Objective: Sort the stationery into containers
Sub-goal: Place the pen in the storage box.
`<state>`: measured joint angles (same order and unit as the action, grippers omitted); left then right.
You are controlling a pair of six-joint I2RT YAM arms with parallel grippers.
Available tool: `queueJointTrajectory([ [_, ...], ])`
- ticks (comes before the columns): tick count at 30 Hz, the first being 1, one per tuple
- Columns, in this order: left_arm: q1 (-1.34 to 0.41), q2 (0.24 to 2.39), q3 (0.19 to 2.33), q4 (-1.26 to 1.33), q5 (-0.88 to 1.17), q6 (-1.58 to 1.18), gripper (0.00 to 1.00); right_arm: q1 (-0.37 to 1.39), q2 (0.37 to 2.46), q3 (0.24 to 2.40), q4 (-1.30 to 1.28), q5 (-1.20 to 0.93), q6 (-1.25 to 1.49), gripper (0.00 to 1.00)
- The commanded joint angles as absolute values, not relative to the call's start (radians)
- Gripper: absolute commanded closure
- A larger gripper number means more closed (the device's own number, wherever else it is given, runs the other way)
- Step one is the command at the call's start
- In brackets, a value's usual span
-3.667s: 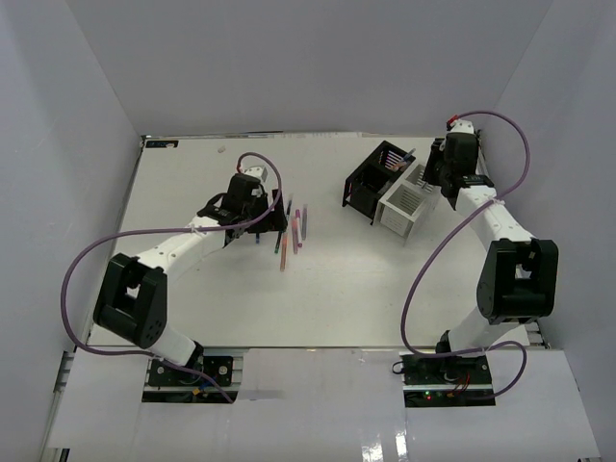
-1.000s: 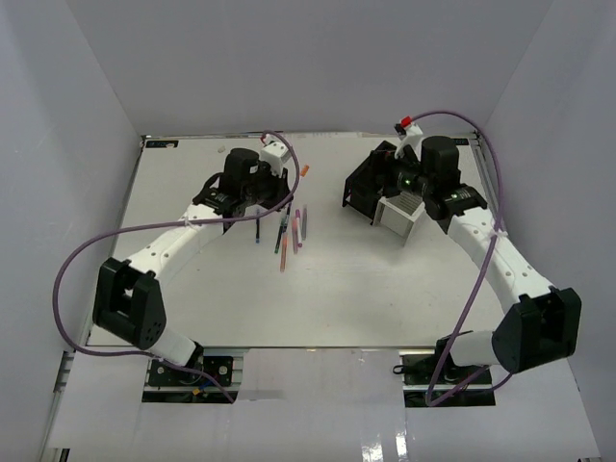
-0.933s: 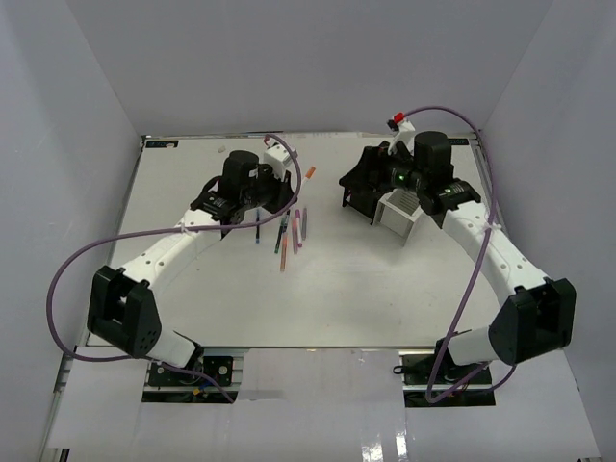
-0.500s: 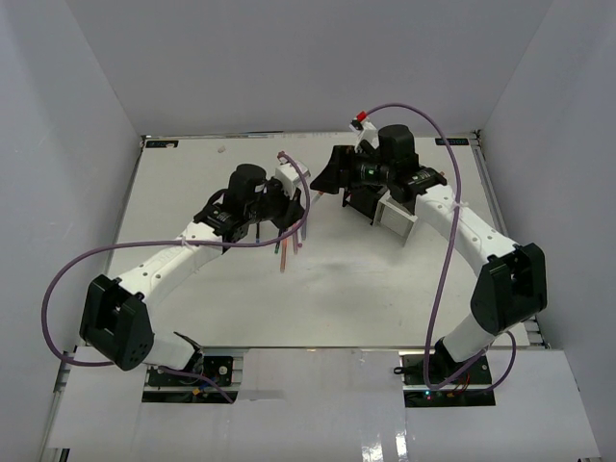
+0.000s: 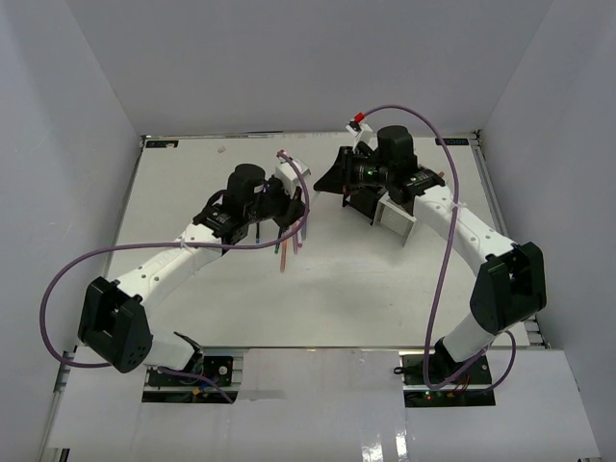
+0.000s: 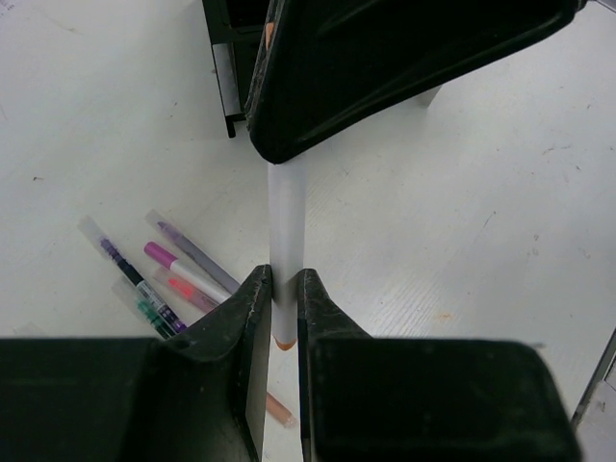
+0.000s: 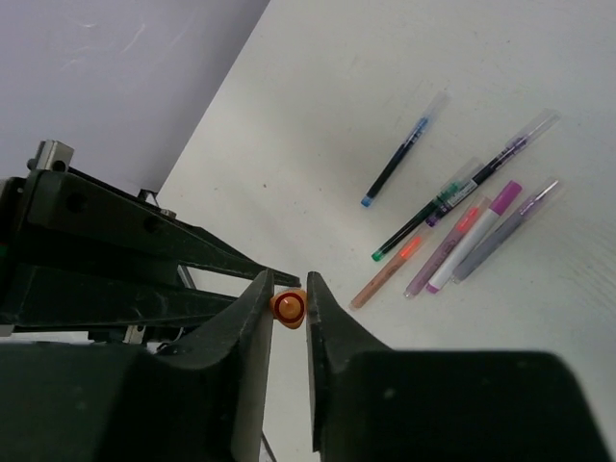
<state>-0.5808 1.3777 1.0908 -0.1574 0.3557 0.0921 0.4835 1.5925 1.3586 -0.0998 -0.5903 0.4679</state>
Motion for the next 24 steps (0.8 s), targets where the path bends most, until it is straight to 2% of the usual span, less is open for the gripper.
queueJointTrajectory([
  [1, -0.589, 1.328, 1.075, -0.129, 0.384, 0.089, 0.94, 0.489, 1.571, 1.341, -0.060, -0.620, 0.466, 0.83],
  [3, -0.589, 1.325, 1.071, -0.123, 0.380, 0.078, 0.91, 0.489, 1.562, 1.335, -0.064, -0.601, 0.454, 0.92],
  [6, -0.589, 1.324, 1.063, -0.115, 0.348, 0.046, 0.73, 0.473, 1.529, 1.305, -0.072, -0.571, 0.428, 0.92],
  [7, -0.589, 1.324, 1.055, -0.112, 0.333, 0.032, 0.63, 0.463, 1.519, 1.296, -0.074, -0.546, 0.422, 0.92],
  [8, -0.589, 1.324, 1.051, -0.112, 0.296, 0.020, 0.47, 0.450, 1.490, 1.276, -0.075, -0.531, 0.416, 0.92],
  [10, -0.589, 1.322, 1.040, -0.117, 0.261, -0.042, 0.33, 0.396, 1.456, 1.255, -0.083, -0.474, 0.388, 0.92],
  [11, -0.589, 1.322, 1.029, -0.120, 0.220, -0.063, 0.20, 0.353, 1.418, 1.240, -0.089, -0.448, 0.373, 0.92],
  [12, -0.589, 1.325, 1.025, -0.135, 0.195, -0.089, 0.15, 0.332, 1.398, 1.233, -0.110, -0.378, 0.341, 0.92],
  [14, -0.589, 1.333, 1.022, -0.161, 0.151, -0.168, 0.08, 0.267, 1.349, 1.220, -0.127, -0.306, 0.307, 0.92],
  [19, -0.589, 1.373, 1.019, -0.248, 0.061, -0.336, 0.04, 0.173, 1.278, 1.190, -0.135, 0.030, 0.197, 0.92],
  [24, -0.589, 1.387, 1.005, -0.291, 0.028, -0.460, 0.02, 0.114, 1.305, 1.204, -0.114, 0.195, 0.144, 0.92],
])
